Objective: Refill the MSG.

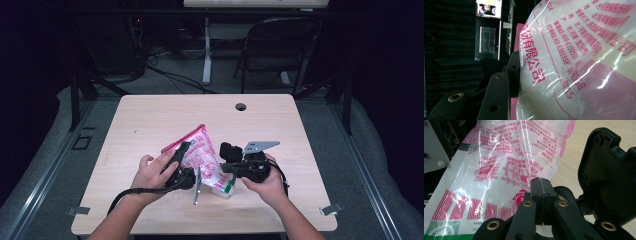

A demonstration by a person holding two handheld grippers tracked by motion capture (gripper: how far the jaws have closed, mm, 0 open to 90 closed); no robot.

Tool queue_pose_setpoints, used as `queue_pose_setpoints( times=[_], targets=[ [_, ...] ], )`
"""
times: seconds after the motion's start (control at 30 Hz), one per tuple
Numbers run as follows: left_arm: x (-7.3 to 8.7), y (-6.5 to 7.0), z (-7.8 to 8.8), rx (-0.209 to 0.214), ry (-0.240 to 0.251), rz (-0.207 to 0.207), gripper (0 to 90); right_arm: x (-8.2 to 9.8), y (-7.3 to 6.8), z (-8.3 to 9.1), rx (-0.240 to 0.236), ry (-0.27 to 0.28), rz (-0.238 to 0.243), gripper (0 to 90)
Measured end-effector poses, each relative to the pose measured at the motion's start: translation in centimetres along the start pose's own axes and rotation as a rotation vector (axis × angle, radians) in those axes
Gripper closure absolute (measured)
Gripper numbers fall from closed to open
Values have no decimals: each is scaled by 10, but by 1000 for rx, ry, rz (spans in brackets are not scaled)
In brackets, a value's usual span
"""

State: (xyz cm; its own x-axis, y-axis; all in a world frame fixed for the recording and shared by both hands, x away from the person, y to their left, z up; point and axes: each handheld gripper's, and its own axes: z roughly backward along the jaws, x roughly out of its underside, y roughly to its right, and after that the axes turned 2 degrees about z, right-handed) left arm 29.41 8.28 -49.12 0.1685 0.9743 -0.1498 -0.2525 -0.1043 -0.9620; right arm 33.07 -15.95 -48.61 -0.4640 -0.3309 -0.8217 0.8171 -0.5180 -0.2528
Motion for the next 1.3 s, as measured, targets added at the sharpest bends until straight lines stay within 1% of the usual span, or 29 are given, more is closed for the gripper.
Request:
queue_pose_setpoints(
  times=[0.73, 1.2, 1.27, 1.3],
  targets=[
    [-1, -2, 0, -1, 1, -13, 630, 0, 0, 1, 2, 6, 1, 900],
    [-1, -3, 0, 8, 3, -15, 632, 0, 0, 1, 4, 5, 2, 900],
    [-2, -3, 0, 5, 2, -18, 632, 0, 1, 1, 4, 5, 2, 900],
    [-2, -3, 0, -3, 6, -24, 632, 0, 1, 1, 4, 4, 2, 900]
  ],
)
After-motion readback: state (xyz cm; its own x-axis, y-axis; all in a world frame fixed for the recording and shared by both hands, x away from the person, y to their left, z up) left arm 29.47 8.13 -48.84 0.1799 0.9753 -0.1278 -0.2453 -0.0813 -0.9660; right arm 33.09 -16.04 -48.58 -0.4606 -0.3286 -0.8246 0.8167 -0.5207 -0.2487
